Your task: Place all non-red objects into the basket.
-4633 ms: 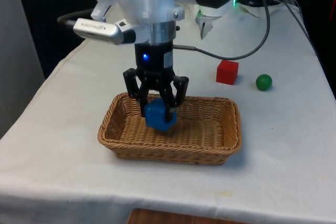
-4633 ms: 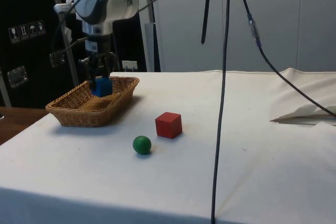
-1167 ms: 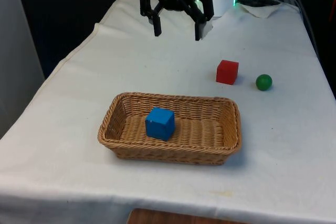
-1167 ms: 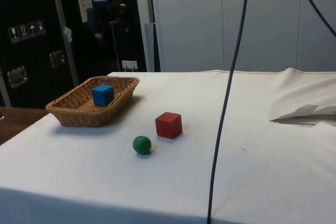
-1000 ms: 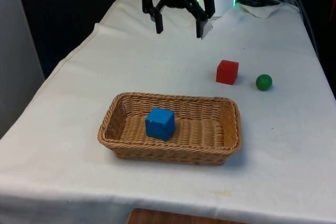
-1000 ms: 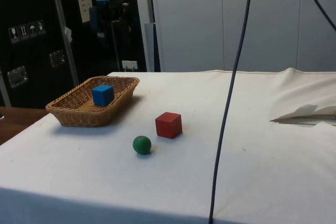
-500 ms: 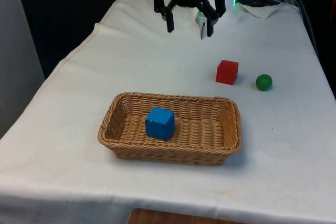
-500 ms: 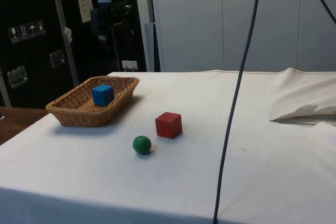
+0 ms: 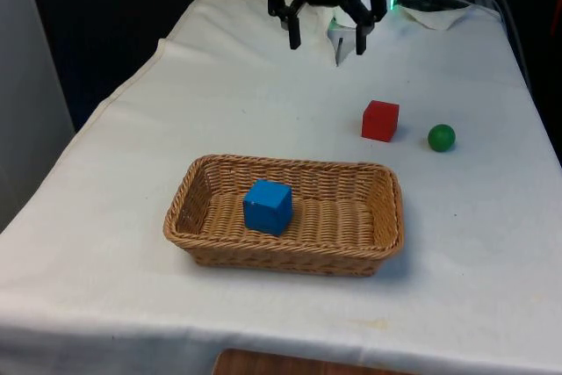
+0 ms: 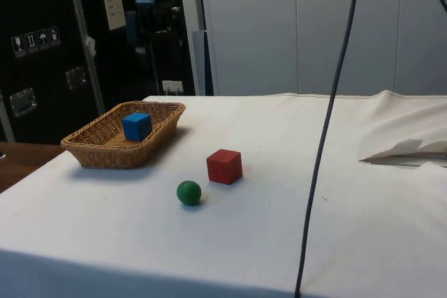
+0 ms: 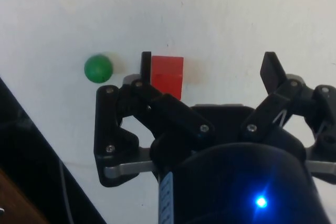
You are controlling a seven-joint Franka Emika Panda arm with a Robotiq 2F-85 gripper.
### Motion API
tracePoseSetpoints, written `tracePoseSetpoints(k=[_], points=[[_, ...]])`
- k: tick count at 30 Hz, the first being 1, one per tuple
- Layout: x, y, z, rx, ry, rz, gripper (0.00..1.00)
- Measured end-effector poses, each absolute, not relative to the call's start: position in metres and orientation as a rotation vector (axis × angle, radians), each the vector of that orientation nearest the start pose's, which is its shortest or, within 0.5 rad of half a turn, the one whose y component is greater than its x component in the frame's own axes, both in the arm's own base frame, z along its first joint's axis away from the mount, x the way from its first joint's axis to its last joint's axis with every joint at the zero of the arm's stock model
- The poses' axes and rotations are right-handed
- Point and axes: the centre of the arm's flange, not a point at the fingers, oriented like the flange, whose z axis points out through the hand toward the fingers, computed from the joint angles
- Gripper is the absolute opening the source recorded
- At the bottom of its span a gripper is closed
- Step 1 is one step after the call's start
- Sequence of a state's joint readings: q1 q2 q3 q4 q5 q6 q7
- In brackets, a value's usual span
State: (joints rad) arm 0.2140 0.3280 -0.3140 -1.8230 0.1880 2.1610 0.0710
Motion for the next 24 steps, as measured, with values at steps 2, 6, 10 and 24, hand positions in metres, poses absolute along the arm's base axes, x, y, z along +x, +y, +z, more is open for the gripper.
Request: tracePoseSetpoints(k=[2, 6, 10, 24], points=[[0.630, -0.041, 0.367, -3.056, 0.391, -0.057, 1.00], [0.623, -0.039, 0.367, -3.053, 0.385, -0.071, 1.00], [0.610, -0.037, 0.367, -3.050, 0.377, -0.092, 1.00], [0.578, -0.011, 0.363, -3.067, 0.336, -0.091, 1.00]])
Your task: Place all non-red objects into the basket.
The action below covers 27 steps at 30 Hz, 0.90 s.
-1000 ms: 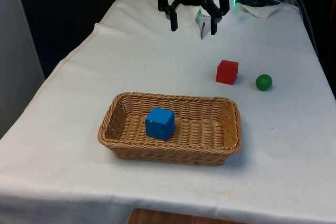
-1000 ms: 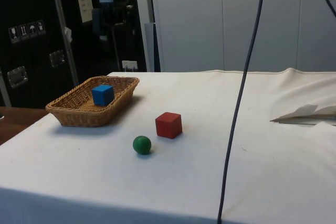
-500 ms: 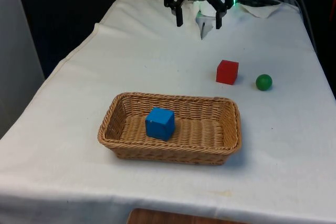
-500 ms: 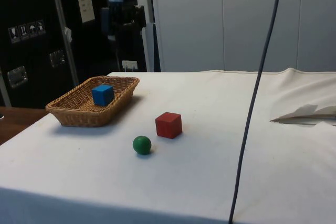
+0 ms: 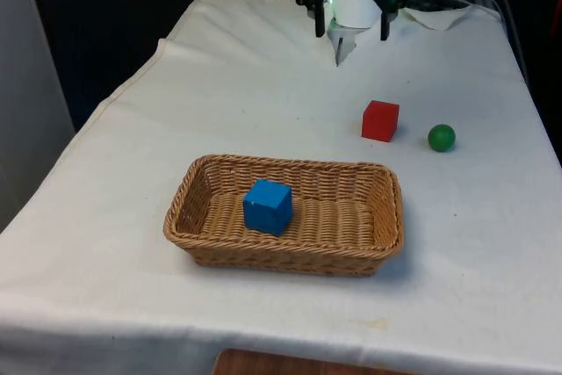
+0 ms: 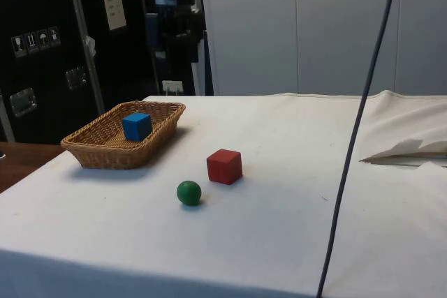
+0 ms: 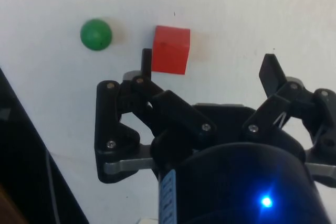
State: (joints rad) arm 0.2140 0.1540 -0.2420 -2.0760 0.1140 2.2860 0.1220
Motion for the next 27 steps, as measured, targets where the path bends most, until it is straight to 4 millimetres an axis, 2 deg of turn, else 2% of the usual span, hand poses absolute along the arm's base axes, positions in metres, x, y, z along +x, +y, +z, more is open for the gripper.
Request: tracePoseSetpoints(k=[14, 27], points=[[0.548, 0.008, 0.359, -3.081, 0.277, -0.061, 1.00], [0.517, 0.037, 0.353, -3.108, 0.249, -0.026, 1.00]])
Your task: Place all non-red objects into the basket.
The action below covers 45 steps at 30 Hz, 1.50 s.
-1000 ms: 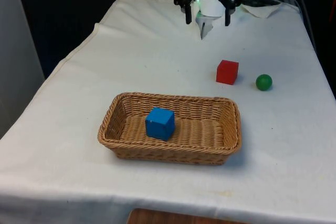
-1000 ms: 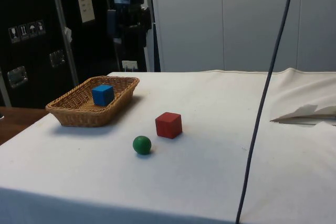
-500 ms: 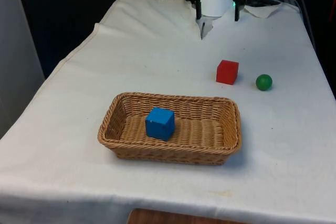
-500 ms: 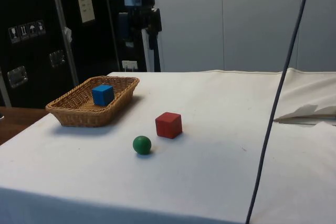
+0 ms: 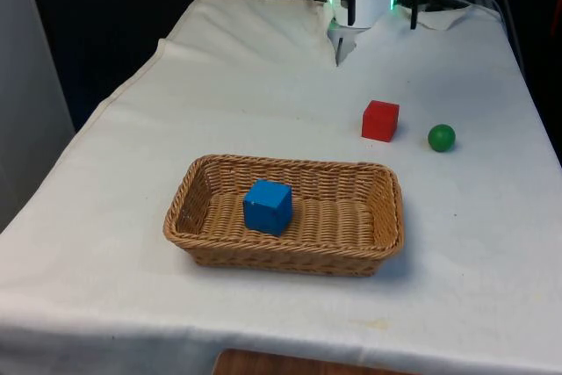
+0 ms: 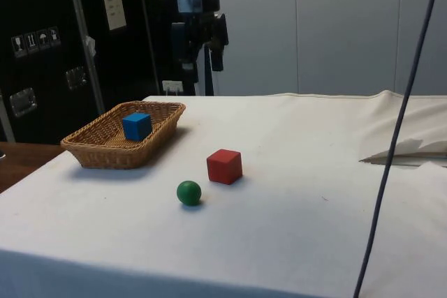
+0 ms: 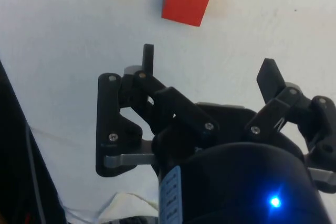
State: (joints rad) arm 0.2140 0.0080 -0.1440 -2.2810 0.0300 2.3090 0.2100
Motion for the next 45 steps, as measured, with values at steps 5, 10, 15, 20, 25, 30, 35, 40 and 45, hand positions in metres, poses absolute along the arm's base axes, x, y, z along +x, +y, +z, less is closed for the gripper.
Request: tracePoseSetpoints(k=[5, 10, 15, 20, 25, 30, 35, 40, 45], points=[[0.514, 0.043, 0.348, -3.110, 0.244, -0.017, 1.00], [0.512, 0.047, 0.346, -3.110, 0.246, -0.009, 1.00], [0.506, 0.047, 0.337, -3.109, 0.250, 0.003, 1.00], [0.501, 0.046, 0.329, -3.104, 0.258, -0.004, 1.00], [0.496, 0.047, 0.325, -3.098, 0.258, -0.025, 1.00], [0.496, 0.056, 0.329, -3.096, 0.248, -0.036, 1.00], [0.498, 0.078, 0.335, -3.093, 0.240, -0.054, 1.00], [0.500, 0.093, 0.337, -3.092, 0.234, -0.060, 1.00], [0.501, 0.109, 0.337, -3.093, 0.229, -0.062, 1.00]])
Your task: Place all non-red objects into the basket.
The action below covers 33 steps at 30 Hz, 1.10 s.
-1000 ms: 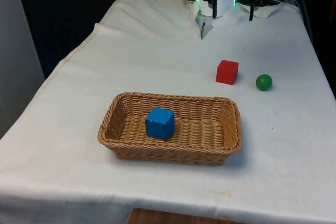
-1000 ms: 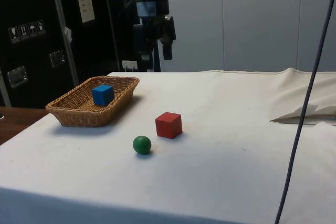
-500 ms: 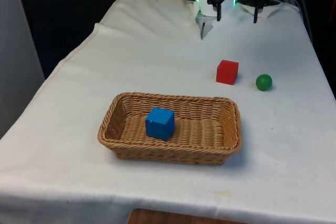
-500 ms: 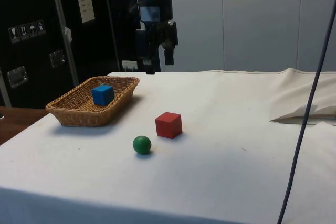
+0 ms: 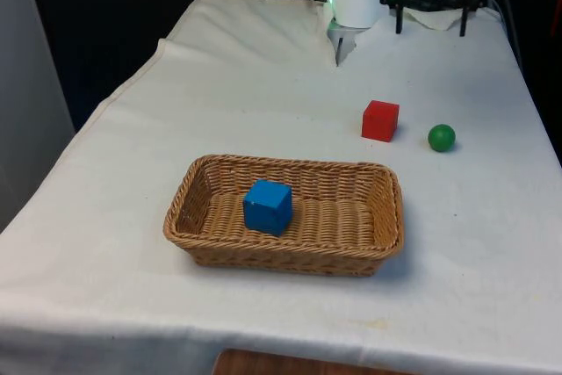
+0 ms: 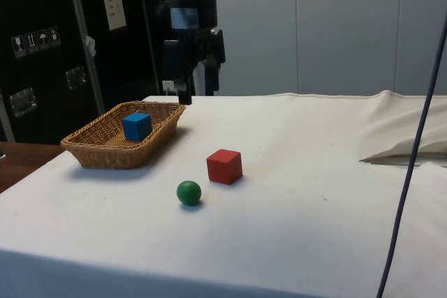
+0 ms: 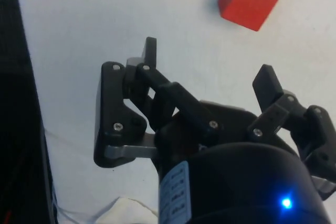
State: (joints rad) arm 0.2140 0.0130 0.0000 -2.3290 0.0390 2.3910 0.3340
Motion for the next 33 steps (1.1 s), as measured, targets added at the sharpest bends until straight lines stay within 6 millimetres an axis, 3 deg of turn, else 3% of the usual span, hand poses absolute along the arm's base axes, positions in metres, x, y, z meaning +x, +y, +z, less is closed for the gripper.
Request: tracePoseSetpoints(k=[8, 33], points=[[0.511, 0.131, 0.331, -3.090, 0.223, -0.058, 1.00], [0.528, 0.141, 0.272, -3.061, 0.230, -0.094, 1.00]])
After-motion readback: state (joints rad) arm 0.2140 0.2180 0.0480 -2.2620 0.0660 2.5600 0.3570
